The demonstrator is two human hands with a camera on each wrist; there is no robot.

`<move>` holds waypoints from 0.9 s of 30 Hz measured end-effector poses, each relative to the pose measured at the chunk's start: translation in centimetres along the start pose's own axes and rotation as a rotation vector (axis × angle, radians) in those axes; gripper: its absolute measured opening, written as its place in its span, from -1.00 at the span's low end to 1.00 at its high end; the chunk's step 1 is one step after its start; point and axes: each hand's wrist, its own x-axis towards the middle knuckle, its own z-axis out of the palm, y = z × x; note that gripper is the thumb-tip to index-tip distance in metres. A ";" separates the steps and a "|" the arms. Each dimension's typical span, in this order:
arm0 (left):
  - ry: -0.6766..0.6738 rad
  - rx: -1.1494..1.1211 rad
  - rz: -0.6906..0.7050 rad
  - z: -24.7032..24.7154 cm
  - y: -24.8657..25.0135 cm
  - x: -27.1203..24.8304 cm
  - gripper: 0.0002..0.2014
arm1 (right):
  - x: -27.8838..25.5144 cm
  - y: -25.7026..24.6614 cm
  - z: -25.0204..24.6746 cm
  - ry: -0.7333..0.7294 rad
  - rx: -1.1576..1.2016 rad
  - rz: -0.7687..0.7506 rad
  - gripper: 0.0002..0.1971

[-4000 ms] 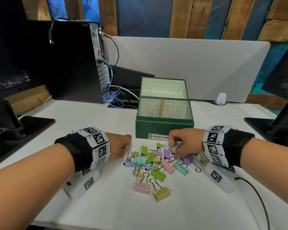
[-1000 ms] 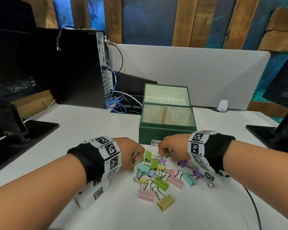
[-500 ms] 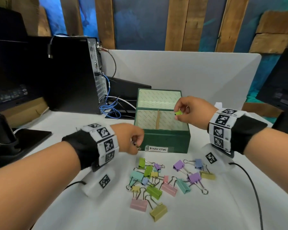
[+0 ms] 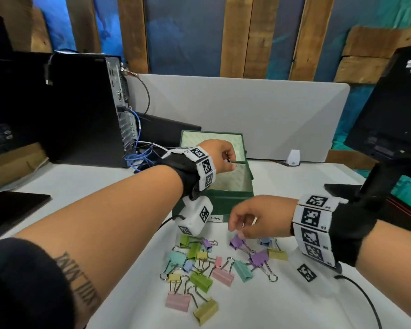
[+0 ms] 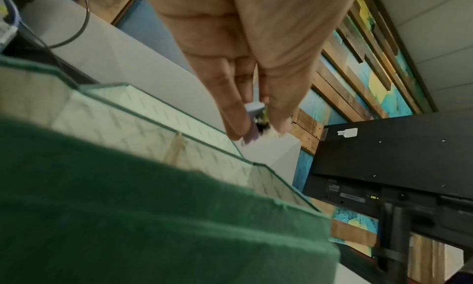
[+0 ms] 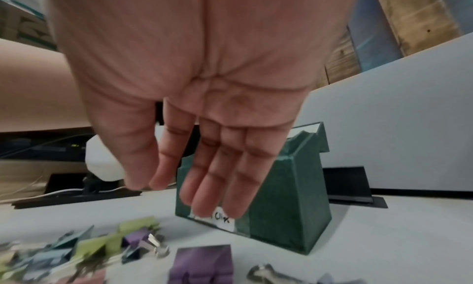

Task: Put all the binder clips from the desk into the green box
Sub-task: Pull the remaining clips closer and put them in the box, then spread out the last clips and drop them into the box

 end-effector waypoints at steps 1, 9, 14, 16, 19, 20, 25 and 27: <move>-0.039 -0.021 -0.022 0.4 0.0 -0.1 -0.70 | 0.0 -0.2 0.3 -0.036 -0.011 -0.007 -0.80; -0.078 -0.063 -0.008 -0.7 -2.0 -5.2 -0.71 | 1.3 -1.5 1.8 -0.077 -0.082 -0.081 -0.71; -0.378 0.117 0.011 -2.0 -3.8 -10.0 -0.77 | 2.2 -2.6 2.7 -0.059 -0.140 -0.094 -0.64; -0.481 0.205 -0.005 -1.6 -4.7 -11.8 -0.79 | 2.5 -3.0 3.2 -0.065 -0.175 -0.086 -0.59; -0.584 0.245 -0.043 -0.8 -5.5 -13.8 -0.75 | 2.6 -3.3 3.7 -0.062 -0.218 -0.066 -0.61; -0.594 0.232 -0.054 -0.6 -5.6 -14.3 -0.73 | 2.8 -3.3 3.9 -0.055 -0.216 -0.060 -0.63; -0.597 0.210 0.024 -0.1 -5.3 -15.4 -0.65 | 3.0 -3.1 4.4 -0.041 -0.195 -0.025 -0.71; -0.619 0.217 0.043 0.0 -4.9 -15.3 -0.65 | 2.8 -3.1 4.5 -0.041 -0.218 -0.030 -0.68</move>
